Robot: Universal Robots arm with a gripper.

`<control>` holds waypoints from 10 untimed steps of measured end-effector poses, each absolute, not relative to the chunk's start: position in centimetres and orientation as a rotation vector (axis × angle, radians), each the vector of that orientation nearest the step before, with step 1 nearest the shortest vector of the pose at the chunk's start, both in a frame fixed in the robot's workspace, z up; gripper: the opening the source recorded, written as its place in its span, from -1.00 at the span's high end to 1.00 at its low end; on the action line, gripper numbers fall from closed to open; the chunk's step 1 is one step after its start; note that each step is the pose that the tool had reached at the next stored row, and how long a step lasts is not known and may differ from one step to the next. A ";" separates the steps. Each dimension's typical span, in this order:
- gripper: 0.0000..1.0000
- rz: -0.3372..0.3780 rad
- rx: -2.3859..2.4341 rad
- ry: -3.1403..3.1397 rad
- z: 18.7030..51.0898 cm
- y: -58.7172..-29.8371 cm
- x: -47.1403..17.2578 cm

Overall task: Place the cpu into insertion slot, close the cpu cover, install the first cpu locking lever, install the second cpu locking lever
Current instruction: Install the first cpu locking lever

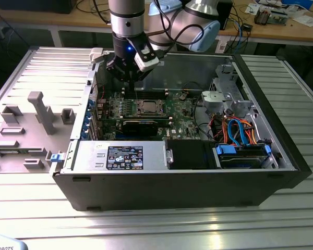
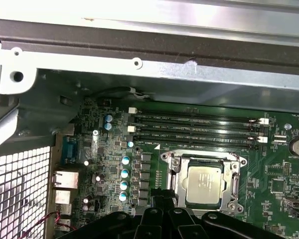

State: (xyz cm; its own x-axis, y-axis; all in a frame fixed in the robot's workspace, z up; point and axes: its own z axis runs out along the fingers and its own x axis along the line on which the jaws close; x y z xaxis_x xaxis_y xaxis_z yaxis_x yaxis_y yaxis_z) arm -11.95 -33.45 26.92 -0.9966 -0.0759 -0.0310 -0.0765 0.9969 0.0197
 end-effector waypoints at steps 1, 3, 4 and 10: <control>0.79 0.033 -0.119 3.109 26.9 -33.4 -12.0; 0.79 0.033 -0.119 3.109 26.8 -33.0 -12.0; 0.79 0.033 -0.119 3.109 26.8 -32.9 -12.1; 0.79 0.033 -0.118 3.109 26.4 -32.0 -12.1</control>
